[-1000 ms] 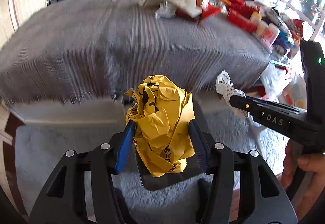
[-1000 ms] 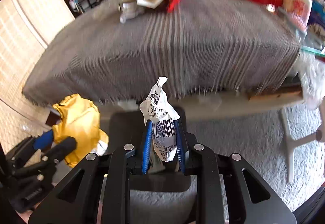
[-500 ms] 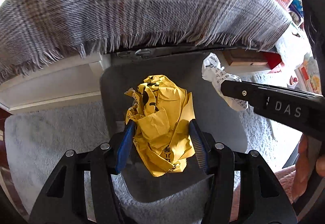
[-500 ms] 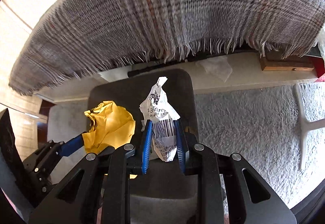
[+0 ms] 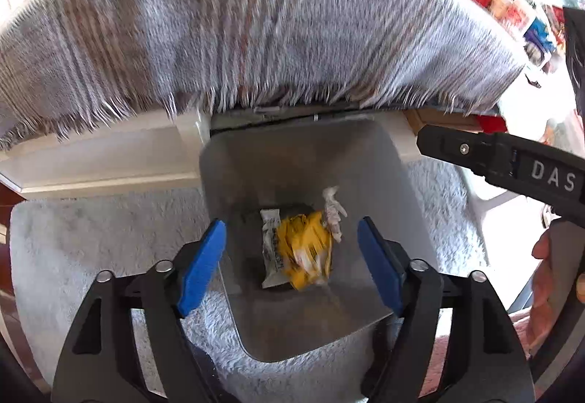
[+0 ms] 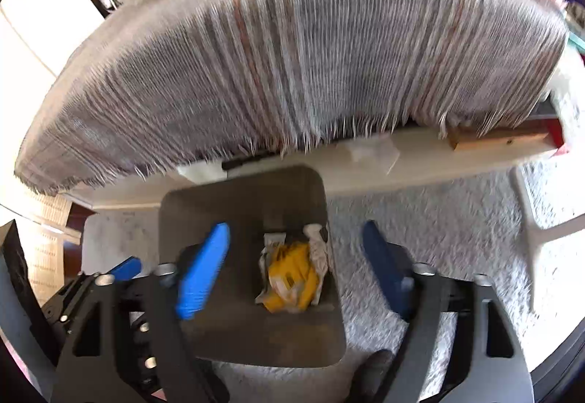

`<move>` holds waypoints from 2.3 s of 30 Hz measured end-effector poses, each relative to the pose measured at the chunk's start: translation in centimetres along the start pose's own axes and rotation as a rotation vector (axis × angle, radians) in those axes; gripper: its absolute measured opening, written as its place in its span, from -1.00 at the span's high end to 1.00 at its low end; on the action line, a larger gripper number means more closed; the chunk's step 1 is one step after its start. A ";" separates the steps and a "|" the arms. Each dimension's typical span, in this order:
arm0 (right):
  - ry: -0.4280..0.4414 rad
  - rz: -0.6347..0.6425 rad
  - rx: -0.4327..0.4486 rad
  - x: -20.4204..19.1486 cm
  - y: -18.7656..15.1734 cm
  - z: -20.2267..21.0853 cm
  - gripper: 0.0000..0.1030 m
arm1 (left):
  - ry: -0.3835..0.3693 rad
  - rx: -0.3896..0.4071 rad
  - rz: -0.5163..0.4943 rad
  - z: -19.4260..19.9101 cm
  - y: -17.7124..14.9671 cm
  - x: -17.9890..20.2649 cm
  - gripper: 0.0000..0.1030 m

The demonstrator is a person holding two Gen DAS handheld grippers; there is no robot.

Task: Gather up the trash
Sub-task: 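Lower both held bags into the gray bin and open both tools, then grasp the red chip bag with the right tool while the left tool grasps the white paper carton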

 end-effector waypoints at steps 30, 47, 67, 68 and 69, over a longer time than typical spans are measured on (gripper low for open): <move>0.001 -0.067 0.285 2.9 22.9 8.8 -0.82 | -0.008 0.290 -0.059 9.0 24.1 0.2 -0.85; 0.138 -0.209 0.115 4.0 29.0 -2.0 -0.50 | -0.051 0.263 -0.110 0.8 30.7 5.0 -0.85; 0.137 -0.145 0.133 3.3 29.0 -1.9 0.47 | -0.113 0.203 -0.133 -1.2 30.6 5.4 0.34; 0.133 -0.144 0.144 3.3 29.0 -1.5 0.48 | -0.113 0.206 -0.131 -1.0 30.6 5.3 0.38; 0.121 -0.137 0.154 3.3 29.1 -1.0 0.50 | -0.113 0.210 -0.130 -0.7 30.6 5.2 0.41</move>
Point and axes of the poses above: each gripper's, at about its wrist camera, not at the fingertips, and z roughly against the way its jaws point, x to its right, y to its top, the point moved 4 cm from there along -z, roughly the way its jaws point, and after that the axes turned 5 degrees about x, right-handed, at the moved point
